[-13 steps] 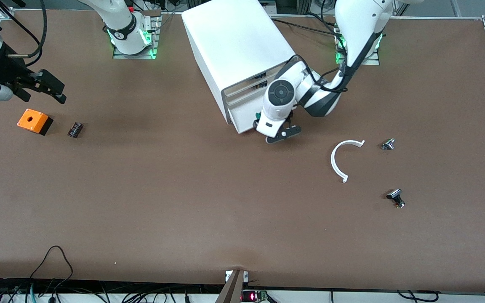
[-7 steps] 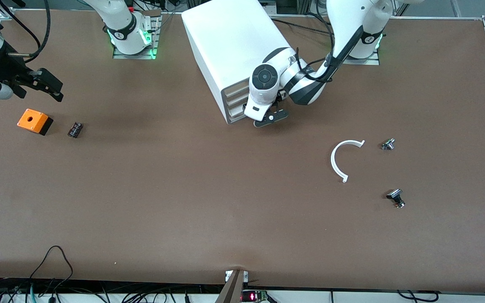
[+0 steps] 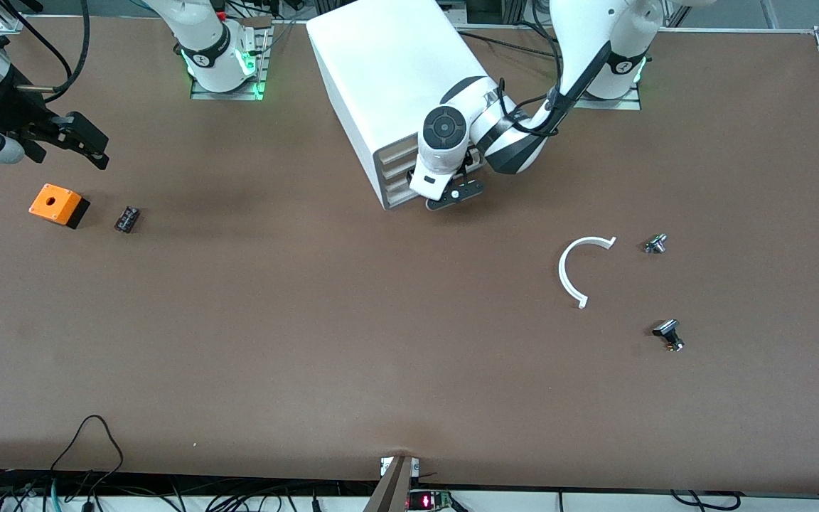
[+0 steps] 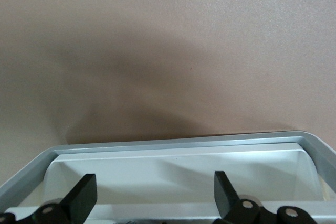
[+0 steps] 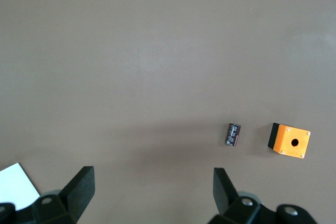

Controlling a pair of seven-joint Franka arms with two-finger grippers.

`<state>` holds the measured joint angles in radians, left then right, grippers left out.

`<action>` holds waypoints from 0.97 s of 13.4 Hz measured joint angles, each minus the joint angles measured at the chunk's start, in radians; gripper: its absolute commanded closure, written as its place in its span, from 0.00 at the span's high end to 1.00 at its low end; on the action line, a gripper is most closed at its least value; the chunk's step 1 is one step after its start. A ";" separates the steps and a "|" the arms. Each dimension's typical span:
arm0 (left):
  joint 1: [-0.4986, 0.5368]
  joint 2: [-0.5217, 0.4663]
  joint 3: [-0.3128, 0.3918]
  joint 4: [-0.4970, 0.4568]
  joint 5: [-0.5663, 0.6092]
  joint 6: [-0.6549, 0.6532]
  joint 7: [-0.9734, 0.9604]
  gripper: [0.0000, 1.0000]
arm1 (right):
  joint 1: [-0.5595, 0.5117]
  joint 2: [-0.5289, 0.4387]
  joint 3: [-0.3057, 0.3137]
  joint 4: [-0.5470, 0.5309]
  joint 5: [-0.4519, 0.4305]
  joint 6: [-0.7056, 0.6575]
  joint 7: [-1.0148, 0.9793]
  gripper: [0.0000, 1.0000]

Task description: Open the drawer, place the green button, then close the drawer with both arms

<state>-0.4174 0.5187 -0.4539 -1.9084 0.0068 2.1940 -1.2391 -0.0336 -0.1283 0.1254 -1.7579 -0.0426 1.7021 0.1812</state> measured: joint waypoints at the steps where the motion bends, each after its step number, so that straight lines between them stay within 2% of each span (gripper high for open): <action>1: 0.000 0.000 0.000 0.000 0.000 0.000 0.000 0.98 | -0.001 0.003 0.000 0.004 0.002 0.001 0.000 1.00; 5: 0.013 -0.006 -0.007 0.003 -0.005 -0.013 0.002 0.98 | -0.004 0.066 0.000 0.097 0.026 -0.015 0.000 1.00; 7: 0.039 -0.038 -0.009 0.020 -0.005 -0.073 0.034 0.98 | -0.004 0.115 0.001 0.169 0.029 -0.055 0.000 1.00; 10: 0.139 -0.107 -0.007 0.105 -0.005 -0.268 0.176 0.98 | -0.005 0.155 0.001 0.216 0.029 -0.079 0.000 1.00; 13: 0.254 -0.134 -0.005 0.244 -0.005 -0.475 0.344 0.98 | -0.005 0.158 0.002 0.217 0.029 -0.131 0.000 1.00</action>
<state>-0.1635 0.3845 -0.4593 -1.6643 0.0021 1.7191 -0.8956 -0.0390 0.0301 0.1270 -1.5408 -0.0140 1.5710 0.1813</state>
